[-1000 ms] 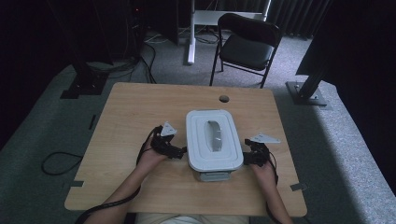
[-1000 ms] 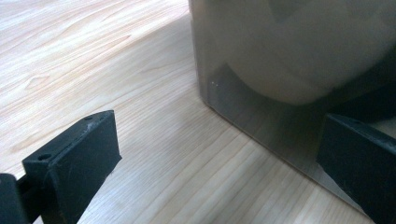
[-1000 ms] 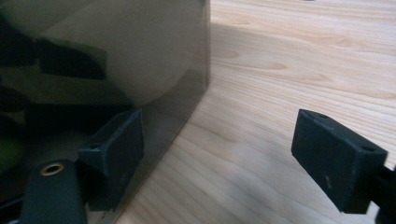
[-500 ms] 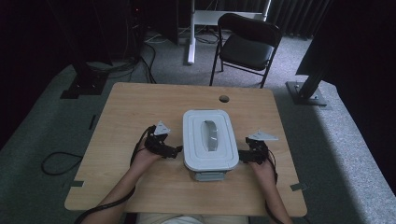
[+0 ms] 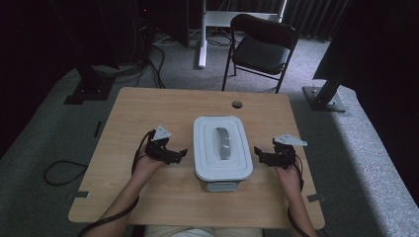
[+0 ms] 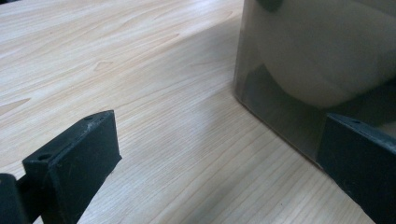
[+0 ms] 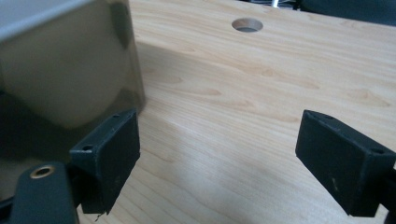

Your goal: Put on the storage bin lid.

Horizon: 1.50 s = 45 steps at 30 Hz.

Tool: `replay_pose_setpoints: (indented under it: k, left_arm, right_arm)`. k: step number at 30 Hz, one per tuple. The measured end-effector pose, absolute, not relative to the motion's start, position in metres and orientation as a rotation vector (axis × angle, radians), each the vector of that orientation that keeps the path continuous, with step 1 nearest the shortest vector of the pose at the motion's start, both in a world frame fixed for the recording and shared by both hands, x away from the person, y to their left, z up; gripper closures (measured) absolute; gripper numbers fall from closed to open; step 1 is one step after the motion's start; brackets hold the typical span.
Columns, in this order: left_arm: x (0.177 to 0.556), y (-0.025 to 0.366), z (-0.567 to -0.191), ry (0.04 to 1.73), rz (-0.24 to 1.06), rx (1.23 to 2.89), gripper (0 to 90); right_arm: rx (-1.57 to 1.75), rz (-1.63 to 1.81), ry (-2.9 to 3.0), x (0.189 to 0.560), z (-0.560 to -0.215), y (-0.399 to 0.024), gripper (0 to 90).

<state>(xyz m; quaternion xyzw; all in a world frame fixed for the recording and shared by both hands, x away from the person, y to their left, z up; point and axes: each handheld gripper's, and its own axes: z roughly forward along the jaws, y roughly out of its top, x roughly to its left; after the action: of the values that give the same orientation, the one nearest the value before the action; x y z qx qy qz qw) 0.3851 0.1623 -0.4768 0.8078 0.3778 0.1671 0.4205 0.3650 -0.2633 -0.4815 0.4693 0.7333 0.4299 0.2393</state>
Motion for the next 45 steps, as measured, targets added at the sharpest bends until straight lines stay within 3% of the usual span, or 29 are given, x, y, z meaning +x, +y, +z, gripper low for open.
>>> replay_pose_setpoints:
  k: [19, 45]
  left_arm:
    - [0.383, 0.175, -0.483, 0.946, 0.437, 2.021, 0.5]
    - [0.362, 0.227, -0.502, 1.035, 0.446, 2.006, 0.5]
  right_arm:
    - [1.312, 1.169, 2.032, 0.362, -0.500, -0.262, 13.4]
    - [1.364, 1.146, 1.996, 0.346, -0.509, -0.283, 13.4]
